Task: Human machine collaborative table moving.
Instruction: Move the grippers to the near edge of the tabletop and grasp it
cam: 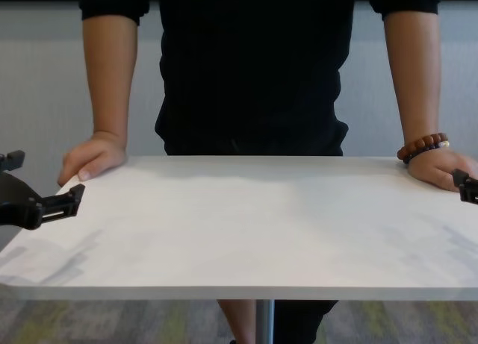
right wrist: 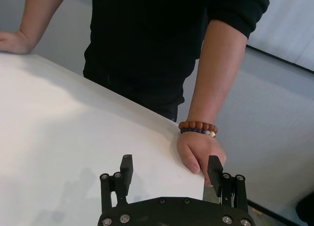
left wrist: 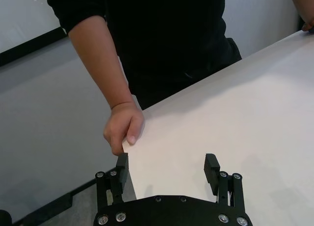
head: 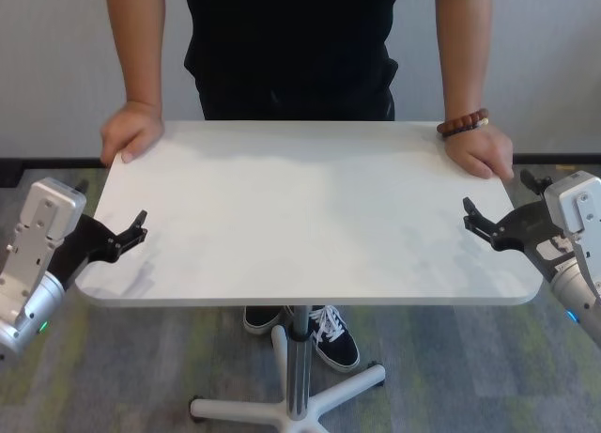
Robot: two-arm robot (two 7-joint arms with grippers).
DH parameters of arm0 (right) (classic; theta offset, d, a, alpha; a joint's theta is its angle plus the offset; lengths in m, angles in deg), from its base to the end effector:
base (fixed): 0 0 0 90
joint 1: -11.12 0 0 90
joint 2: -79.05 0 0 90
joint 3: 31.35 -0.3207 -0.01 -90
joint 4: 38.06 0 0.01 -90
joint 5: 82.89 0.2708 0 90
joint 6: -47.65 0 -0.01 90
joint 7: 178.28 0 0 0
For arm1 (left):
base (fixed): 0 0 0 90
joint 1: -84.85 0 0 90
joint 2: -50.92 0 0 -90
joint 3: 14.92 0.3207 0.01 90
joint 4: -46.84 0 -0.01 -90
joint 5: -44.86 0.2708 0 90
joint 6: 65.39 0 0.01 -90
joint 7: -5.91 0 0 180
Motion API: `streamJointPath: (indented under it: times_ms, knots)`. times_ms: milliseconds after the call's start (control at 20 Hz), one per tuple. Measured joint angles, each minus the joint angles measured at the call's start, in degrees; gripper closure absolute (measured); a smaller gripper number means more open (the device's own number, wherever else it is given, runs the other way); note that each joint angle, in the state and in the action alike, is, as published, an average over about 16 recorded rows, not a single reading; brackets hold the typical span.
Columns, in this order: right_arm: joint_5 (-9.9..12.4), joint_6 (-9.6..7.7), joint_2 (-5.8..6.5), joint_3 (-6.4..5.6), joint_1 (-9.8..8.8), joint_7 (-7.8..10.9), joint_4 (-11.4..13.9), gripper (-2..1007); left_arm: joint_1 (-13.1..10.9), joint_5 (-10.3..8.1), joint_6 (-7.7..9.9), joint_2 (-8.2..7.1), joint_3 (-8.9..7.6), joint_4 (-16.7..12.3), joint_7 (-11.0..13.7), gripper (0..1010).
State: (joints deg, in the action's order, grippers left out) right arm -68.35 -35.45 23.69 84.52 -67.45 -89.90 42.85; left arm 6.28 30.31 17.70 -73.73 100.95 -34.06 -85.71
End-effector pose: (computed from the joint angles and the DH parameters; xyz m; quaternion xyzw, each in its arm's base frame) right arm 0.3272 -0.1101 -0.3198 -0.1415 -0.1325 -0.5798 0.7913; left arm 0.3271 0.1102 -0.3198 0.1415 -0.1325 0.5799 0.7913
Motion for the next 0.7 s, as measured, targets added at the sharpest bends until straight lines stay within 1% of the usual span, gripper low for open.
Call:
streamJointPath:
  times_ms: [700]
  knots:
    - [0.00, 0.00, 0.00, 0.00, 0.00, 0.00, 0.00, 1, 0.00, 0.00, 0.00, 0.00, 0.00, 0.00, 0.00, 10]
